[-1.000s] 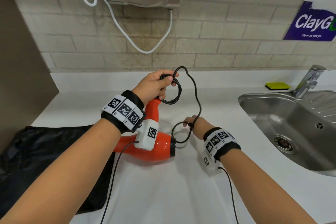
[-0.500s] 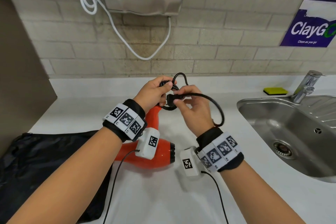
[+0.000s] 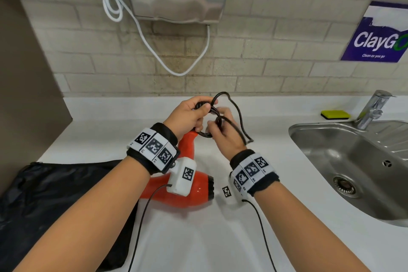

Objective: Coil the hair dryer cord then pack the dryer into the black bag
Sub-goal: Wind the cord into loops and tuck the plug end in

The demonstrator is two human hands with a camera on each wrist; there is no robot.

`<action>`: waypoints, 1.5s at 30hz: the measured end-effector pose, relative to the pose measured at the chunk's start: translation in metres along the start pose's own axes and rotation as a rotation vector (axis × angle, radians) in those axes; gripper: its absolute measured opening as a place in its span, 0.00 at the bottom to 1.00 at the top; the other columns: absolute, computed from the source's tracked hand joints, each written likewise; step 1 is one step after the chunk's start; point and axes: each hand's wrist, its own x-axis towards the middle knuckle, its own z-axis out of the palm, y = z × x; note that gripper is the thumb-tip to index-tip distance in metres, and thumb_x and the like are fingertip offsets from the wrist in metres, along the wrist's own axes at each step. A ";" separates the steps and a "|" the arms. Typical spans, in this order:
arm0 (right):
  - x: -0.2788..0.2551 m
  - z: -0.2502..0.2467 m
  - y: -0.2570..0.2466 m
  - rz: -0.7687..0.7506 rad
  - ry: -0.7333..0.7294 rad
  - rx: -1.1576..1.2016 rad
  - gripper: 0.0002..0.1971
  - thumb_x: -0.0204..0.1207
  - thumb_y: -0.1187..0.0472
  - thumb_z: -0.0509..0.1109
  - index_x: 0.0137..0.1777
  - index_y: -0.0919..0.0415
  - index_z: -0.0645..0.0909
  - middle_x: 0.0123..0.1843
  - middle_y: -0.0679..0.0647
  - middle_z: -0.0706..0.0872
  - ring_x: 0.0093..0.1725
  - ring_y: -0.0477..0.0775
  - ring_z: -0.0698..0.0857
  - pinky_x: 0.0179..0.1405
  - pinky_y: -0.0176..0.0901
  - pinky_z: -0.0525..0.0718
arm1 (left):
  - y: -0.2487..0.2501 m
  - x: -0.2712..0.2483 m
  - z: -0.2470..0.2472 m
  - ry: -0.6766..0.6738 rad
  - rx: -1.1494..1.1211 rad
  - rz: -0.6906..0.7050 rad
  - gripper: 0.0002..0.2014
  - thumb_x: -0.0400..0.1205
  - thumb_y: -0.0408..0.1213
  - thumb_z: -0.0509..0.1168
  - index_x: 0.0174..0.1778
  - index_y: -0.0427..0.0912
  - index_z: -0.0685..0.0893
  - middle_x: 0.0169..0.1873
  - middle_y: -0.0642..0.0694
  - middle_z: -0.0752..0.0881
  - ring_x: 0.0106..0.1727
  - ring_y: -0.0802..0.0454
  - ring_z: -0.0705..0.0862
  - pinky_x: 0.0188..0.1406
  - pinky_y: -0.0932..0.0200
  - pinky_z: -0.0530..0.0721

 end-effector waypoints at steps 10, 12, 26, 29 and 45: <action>-0.012 -0.033 0.074 0.694 -0.333 -0.851 0.15 0.83 0.65 0.52 0.61 0.66 0.78 0.62 0.61 0.82 0.62 0.59 0.82 0.59 0.44 0.77 | 0.001 -0.003 -0.014 0.116 -0.143 -0.034 0.11 0.86 0.34 0.52 0.43 0.42 0.78 0.37 0.45 0.80 0.13 0.62 0.62 0.15 0.68 0.68; -0.014 -0.041 0.079 0.738 -0.493 -1.036 0.17 0.83 0.65 0.53 0.67 0.68 0.74 0.70 0.61 0.78 0.69 0.58 0.78 0.66 0.43 0.75 | 0.002 -0.005 -0.014 0.108 -0.160 -0.043 0.11 0.86 0.33 0.52 0.44 0.41 0.78 0.37 0.45 0.81 0.13 0.62 0.62 0.15 0.68 0.68; 0.014 -0.027 -0.030 0.231 0.126 0.455 0.10 0.82 0.67 0.56 0.40 0.58 0.72 0.33 0.52 0.75 0.17 0.41 0.67 0.14 0.31 0.64 | -0.002 0.000 -0.011 0.153 -0.073 -0.001 0.09 0.86 0.33 0.54 0.49 0.42 0.80 0.34 0.47 0.77 0.14 0.63 0.63 0.16 0.69 0.69; 0.007 -0.015 -0.034 0.113 0.040 0.207 0.11 0.74 0.74 0.65 0.35 0.59 0.74 0.33 0.53 0.78 0.20 0.40 0.76 0.18 0.32 0.75 | -0.001 0.000 -0.009 0.126 -0.090 -0.032 0.09 0.86 0.36 0.54 0.47 0.42 0.80 0.33 0.47 0.77 0.14 0.62 0.62 0.16 0.68 0.68; 0.009 -0.001 -0.030 -0.102 0.199 -0.109 0.12 0.76 0.61 0.64 0.31 0.53 0.72 0.36 0.49 0.74 0.34 0.49 0.76 0.37 0.36 0.78 | 0.000 -0.001 -0.002 0.087 -0.041 -0.020 0.09 0.86 0.37 0.52 0.48 0.43 0.78 0.34 0.47 0.76 0.15 0.62 0.64 0.17 0.68 0.70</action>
